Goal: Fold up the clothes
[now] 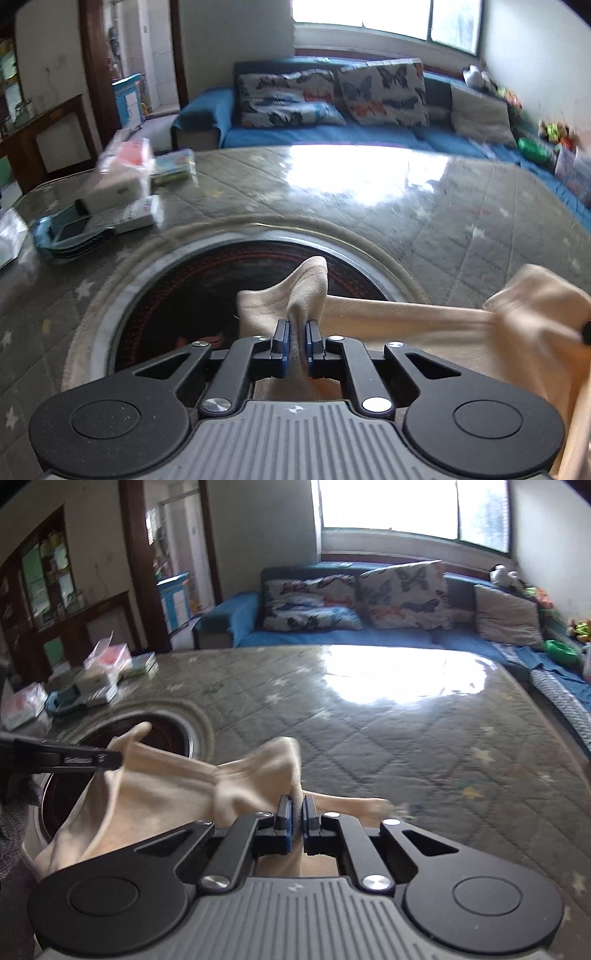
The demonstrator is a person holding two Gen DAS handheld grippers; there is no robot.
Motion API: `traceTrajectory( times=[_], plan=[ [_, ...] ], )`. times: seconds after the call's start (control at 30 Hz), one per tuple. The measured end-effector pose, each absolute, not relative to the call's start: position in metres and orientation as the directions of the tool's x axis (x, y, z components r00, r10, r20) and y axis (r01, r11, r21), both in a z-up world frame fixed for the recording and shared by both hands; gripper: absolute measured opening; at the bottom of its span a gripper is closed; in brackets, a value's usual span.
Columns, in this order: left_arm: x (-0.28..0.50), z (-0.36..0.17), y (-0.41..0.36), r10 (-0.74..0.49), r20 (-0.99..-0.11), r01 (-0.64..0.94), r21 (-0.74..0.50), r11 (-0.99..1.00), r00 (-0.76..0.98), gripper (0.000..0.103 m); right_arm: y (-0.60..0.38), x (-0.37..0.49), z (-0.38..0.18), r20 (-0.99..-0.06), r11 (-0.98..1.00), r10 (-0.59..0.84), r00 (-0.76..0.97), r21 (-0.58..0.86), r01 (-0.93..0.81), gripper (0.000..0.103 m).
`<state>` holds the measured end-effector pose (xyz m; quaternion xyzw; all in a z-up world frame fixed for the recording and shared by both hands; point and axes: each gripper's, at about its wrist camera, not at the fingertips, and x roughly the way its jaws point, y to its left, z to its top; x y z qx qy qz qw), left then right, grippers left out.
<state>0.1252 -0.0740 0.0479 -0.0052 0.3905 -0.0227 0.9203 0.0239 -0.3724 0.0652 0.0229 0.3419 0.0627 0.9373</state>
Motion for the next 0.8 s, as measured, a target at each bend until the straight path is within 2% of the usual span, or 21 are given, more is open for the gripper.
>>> traceTrajectory(
  times=[0.2, 0.33, 0.6, 0.8],
  plan=[
    [0.089, 0.070, -0.040, -0.068, -0.677, 0.017, -0.082, 0.996, 0.733, 0.009, -0.419, -0.027, 0.084, -0.574, 0.993, 0.028, 0.818, 0.113, 0.045, 0.005],
    [0.080, 0.067, -0.023, -0.062, -0.688, 0.005, -0.086, 0.996, 0.723, 0.010, -0.448, -0.061, 0.083, -0.555, 0.978, -0.054, 0.830, 0.137, 0.155, 0.005],
    [0.074, 0.052, -0.009, -0.050, -0.705, -0.018, -0.089, 0.996, 0.707, 0.013, -0.491, -0.105, 0.057, -0.612, 0.939, -0.155, 0.776, 0.154, 0.309, 0.005],
    [0.070, 0.051, -0.011, -0.038, -0.695, -0.019, -0.075, 0.997, 0.718, 0.013, -0.499, -0.115, 0.042, -0.645, 0.936, -0.152, 0.749, 0.150, 0.319, 0.005]
  ],
)
